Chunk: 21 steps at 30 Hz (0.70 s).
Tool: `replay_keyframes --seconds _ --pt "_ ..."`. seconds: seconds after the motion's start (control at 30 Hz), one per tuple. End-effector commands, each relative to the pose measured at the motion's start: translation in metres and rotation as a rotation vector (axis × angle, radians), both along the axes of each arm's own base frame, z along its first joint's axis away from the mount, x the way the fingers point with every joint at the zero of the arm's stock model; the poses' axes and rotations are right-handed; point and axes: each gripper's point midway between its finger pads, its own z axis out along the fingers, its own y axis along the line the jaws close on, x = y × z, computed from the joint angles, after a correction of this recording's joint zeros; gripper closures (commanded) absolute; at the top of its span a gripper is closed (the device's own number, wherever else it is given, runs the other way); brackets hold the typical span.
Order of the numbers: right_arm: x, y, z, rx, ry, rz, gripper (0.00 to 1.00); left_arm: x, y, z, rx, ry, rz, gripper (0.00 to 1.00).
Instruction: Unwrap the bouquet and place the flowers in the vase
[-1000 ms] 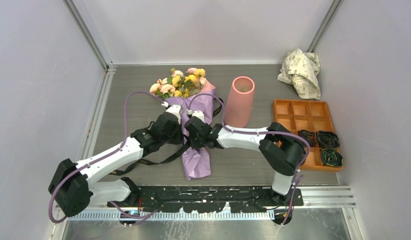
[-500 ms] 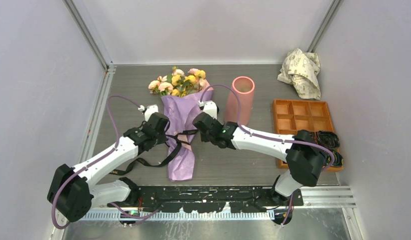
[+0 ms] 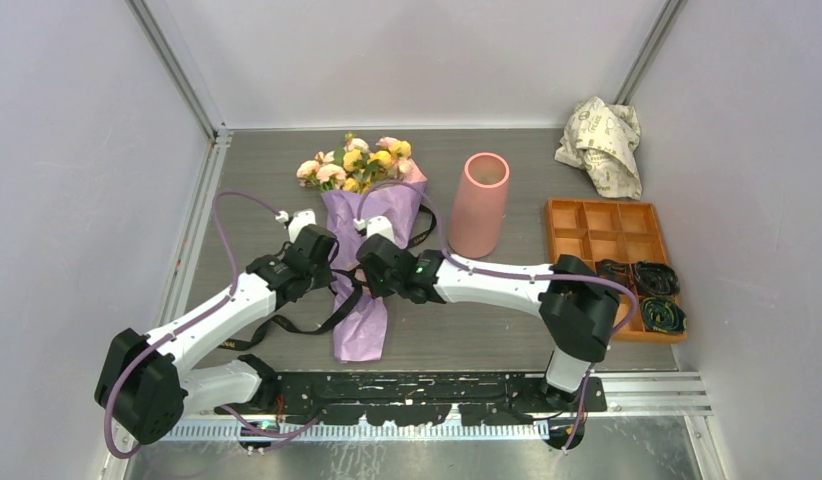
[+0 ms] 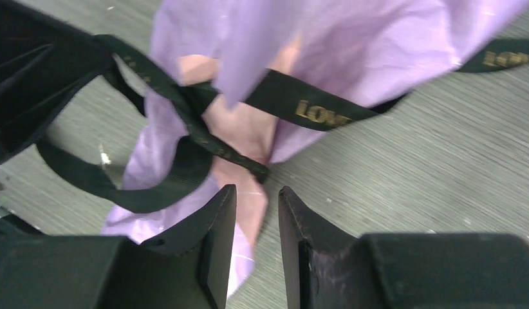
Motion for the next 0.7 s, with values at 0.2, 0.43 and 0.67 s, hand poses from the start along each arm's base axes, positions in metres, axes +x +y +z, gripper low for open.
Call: replay_keyframes --seconds 0.2,0.43,0.67 --pt "0.001 0.052 -0.001 0.106 -0.016 0.127 0.63 0.013 -0.002 0.025 -0.031 -0.09 0.013 0.97" --pt "0.018 0.058 -0.01 0.07 -0.073 0.103 0.63 0.011 -0.001 0.031 -0.037 -0.098 0.006 0.97" --pt "0.031 0.066 -0.005 0.072 -0.119 0.08 0.65 0.009 -0.001 0.026 -0.047 -0.093 0.008 0.96"
